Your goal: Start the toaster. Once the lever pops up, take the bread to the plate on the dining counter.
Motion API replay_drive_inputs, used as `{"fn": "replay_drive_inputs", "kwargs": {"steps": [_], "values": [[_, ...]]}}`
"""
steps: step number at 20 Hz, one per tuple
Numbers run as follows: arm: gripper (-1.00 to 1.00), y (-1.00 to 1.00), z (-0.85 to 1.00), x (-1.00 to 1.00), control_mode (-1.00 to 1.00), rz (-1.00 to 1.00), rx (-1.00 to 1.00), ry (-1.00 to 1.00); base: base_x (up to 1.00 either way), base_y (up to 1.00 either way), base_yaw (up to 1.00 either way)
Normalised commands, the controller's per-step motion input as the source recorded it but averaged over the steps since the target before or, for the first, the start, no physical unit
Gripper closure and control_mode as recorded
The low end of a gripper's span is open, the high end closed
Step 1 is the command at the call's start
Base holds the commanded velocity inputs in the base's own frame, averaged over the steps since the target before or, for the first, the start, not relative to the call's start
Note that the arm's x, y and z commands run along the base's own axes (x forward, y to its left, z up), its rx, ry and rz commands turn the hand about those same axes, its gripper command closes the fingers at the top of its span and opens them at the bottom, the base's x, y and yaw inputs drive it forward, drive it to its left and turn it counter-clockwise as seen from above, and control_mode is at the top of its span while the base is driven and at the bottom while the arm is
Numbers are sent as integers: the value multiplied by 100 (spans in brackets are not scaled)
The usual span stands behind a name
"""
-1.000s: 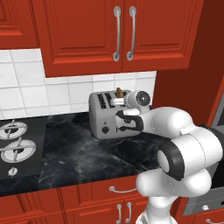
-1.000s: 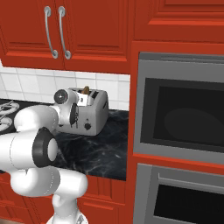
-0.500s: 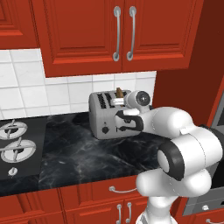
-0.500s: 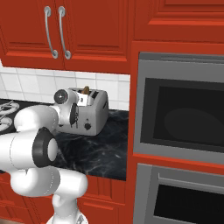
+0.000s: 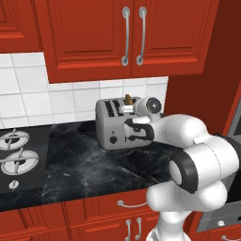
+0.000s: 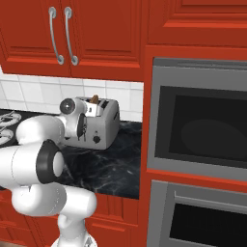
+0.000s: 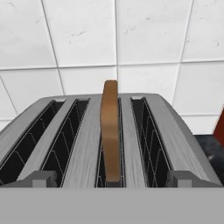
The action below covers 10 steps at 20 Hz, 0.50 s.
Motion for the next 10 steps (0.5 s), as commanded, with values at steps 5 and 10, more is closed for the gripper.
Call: {"fn": "replay_drive_inputs", "kwargs": {"steps": [5, 10], "values": [[-100, 0, 0, 11, -100, 0, 0, 0, 0, 0, 0], [-100, 0, 0, 8, -100, 0, 0, 0, 0, 0, 0]]}}
